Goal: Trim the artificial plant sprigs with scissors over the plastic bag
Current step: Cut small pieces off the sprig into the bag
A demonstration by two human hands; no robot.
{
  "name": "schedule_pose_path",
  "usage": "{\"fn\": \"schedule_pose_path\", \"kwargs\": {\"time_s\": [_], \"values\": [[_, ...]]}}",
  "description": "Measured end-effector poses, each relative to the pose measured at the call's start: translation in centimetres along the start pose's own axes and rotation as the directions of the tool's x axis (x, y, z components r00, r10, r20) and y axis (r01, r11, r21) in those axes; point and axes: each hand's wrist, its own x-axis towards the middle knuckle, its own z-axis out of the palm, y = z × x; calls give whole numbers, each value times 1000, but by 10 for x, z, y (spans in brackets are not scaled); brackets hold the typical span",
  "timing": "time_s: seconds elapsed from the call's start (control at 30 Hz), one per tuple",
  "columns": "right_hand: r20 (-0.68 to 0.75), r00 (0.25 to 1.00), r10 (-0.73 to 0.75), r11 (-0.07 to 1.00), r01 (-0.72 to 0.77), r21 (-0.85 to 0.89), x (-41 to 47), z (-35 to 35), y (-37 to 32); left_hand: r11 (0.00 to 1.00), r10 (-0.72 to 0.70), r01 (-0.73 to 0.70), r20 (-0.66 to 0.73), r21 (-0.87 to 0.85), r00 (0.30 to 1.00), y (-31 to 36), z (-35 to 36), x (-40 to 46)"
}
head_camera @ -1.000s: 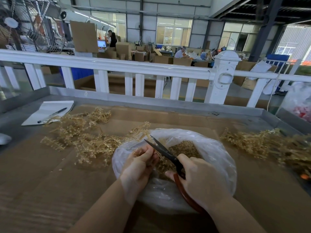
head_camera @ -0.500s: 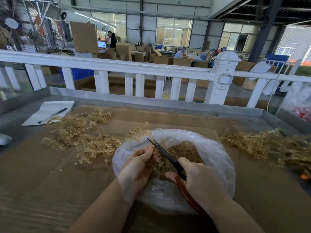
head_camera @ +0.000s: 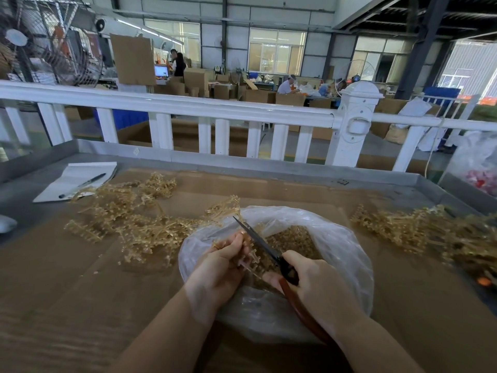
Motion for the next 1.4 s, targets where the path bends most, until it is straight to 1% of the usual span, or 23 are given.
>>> {"fn": "schedule_pose_path", "kwargs": {"time_s": [0.07,0.13,0.23,0.37,0.53,0.73,0.87,1.0,1.17,1.3,1.4], "values": [[4,1000,1,1000,-1,-17,1,0,0,1000,6,-6,9,12,1000,0,0,0],[0,1000,-8,999,8,-47,1,1,1,998,20,-21,15,63,1000,0,-1,-1],[-10,1000,-18,996,17,-91,0,3,2,992,52,-50,-15,112,999,-1,-1,-1],[-36,999,-36,990,31,-135,-5,4,5,995,53,-47,-63,91,997,-3,-2,0],[-105,994,-9,998,2,-70,-8,8,6,995,57,-51,-75,82,996,-4,-3,3],[-99,995,-25,996,17,-89,-6,9,5,995,49,-45,-42,86,998,-4,-7,4],[-108,993,-37,997,30,-70,-3,9,1,993,15,-19,35,116,999,-3,-7,1],[-107,992,-67,990,53,-134,-1,11,0,992,19,-23,29,125,999,-3,-8,1],[-136,988,-71,978,42,-205,-3,18,2,994,33,-32,-6,102,999,-5,-7,0],[-144,987,-73,975,41,-217,-1,22,2,997,37,-36,-12,65,999,-6,-6,-1],[-138,987,-82,974,51,-219,0,23,1,997,29,-29,13,65,1000,-5,-5,-3]]}}
